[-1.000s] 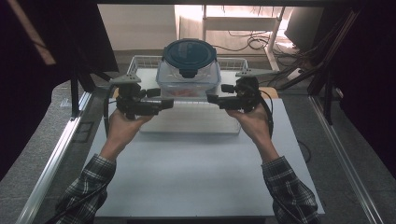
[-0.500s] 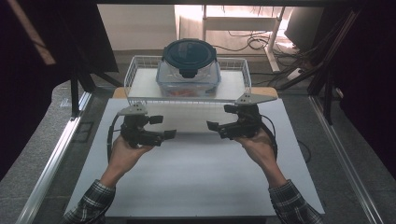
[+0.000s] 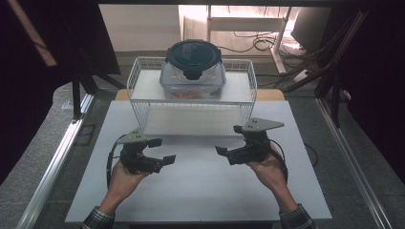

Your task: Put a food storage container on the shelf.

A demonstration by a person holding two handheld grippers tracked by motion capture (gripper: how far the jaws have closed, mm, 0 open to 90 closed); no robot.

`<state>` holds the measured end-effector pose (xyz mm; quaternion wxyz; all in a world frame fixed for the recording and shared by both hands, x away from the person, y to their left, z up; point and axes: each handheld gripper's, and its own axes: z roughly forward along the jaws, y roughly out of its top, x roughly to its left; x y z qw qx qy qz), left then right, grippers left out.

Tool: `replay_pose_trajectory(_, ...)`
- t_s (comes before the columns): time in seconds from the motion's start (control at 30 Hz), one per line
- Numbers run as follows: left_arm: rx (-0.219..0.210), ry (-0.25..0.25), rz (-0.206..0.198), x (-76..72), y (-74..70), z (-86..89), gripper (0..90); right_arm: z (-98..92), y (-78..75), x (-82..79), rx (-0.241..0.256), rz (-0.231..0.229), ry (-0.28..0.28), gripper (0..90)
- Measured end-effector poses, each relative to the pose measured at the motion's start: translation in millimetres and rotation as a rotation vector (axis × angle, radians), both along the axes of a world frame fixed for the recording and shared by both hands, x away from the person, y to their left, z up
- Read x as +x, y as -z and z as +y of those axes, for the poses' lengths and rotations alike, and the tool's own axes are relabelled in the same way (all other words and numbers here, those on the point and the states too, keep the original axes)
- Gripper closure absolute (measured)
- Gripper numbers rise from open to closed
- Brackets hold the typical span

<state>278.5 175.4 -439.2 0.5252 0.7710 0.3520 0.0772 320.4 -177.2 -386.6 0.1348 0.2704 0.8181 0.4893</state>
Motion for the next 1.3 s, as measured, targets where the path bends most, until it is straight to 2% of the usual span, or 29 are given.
replay_pose_trajectory(0.07,0.000,0.004,-0.002,-5.2,6.1,0.7,11.5,-3.4,5.2,-3.5,-0.003,-0.004,0.003,2.6)
replay_pose_trajectory(0.2,0.031,0.006,-0.008,-16.4,18.6,1.6,9.7,-10.7,15.6,-11.0,0.002,0.007,0.011,2.5)
replay_pose_trajectory(0.4,0.067,-0.018,-0.026,-31.3,31.1,6.0,7.1,-18.5,28.7,-23.7,-0.019,0.005,0.018,1.2)
replay_pose_trajectory(0.53,0.057,-0.034,-0.031,-39.6,37.6,10.8,6.5,-22.7,37.1,-32.6,-0.027,0.007,0.023,1.1)
replay_pose_trajectory(0.63,0.067,-0.046,-0.026,-46.1,45.2,13.2,6.1,-25.9,44.5,-38.0,-0.034,0.007,0.030,1.2)
replay_pose_trajectory(0.87,0.154,-0.083,-0.020,-59.4,64.0,17.2,5.0,-32.8,70.9,-47.7,-0.029,0.041,0.048,0.5)
replay_pose_trajectory(0.97,0.210,-0.096,-0.017,-61.8,72.2,17.9,4.9,-34.2,81.2,-51.0,-0.057,0.045,0.059,0.4)
replay_pose_trajectory(1.03,0.244,-0.097,0.001,-61.4,78.7,18.0,4.7,-34.8,87.9,-53.2,-0.081,0.040,0.064,0.4)
replay_pose_trajectory(1.17,0.285,-0.089,0.067,-56.6,91.5,16.0,3.5,-34.0,103.2,-55.6,-0.150,0.047,0.074,0.2)
replay_pose_trajectory(1.23,0.306,-0.085,0.075,-56.0,93.6,14.5,3.5,-32.5,110.8,-54.6,-0.189,0.064,0.071,0.0)
replay_pose_trajectory(1.3,0.304,-0.084,0.066,-56.6,92.5,13.5,3.5,-30.6,115.4,-53.5,-0.229,0.074,0.073,0.0)
